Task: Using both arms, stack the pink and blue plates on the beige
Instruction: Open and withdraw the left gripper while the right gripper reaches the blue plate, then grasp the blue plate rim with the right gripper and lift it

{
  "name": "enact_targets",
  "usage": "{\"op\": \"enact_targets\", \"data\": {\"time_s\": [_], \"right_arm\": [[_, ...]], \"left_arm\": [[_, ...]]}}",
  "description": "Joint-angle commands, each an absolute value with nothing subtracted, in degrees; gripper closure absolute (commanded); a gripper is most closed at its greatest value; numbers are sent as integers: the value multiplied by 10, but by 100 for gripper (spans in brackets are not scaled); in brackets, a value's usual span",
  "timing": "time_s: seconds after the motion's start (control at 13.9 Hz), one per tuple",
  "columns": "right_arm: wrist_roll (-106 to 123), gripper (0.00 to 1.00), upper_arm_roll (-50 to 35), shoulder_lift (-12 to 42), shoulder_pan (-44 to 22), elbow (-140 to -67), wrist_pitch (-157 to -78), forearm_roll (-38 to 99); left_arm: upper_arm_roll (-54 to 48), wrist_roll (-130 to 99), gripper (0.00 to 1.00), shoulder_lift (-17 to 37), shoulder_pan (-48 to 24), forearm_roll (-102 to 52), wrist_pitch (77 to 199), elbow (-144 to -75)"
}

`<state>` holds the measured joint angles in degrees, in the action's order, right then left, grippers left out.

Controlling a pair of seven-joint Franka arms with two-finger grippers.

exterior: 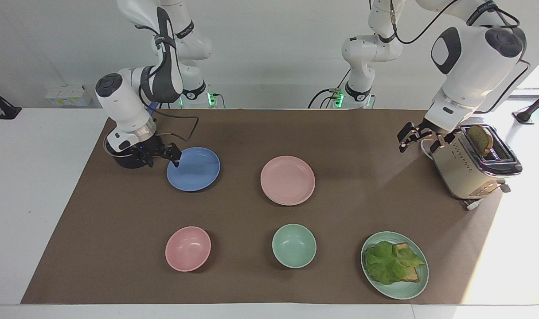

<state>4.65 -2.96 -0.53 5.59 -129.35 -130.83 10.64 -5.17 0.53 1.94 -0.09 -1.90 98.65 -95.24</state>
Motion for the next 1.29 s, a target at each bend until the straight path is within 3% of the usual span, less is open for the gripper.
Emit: {"op": "enact_targets", "data": {"time_s": [0.0,0.36,0.72,0.79,0.86,0.93,1.01,1.22], "right_arm": [[114,2,-32,-26,77,-1343,-1342,168],[149,16,-32,-4,82,-1352,-1352,189],[206,20,-32,20,92,-1381,-1403,214],[220,26,-32,25,97,-1383,-1406,217],[223,45,-33,25,97,-1383,-1402,225],[224,79,-33,25,98,-1382,-1398,241],[224,100,-33,24,97,-1382,-1393,259],[222,100,-33,16,91,-1376,-1381,284]], "left_arm": [[-58,29,0,-4,14,-9,968,-952],[-57,27,0,-4,16,-10,969,-951],[-58,27,0,-4,18,-11,969,-951],[-57,27,0,-4,19,-11,969,-951],[-58,27,0,-4,18,-11,969,-951],[-58,27,0,-4,19,-11,969,-951],[-57,27,0,-4,18,-11,969,-951],[-58,27,0,-4,19,-11,970,-952]]}}
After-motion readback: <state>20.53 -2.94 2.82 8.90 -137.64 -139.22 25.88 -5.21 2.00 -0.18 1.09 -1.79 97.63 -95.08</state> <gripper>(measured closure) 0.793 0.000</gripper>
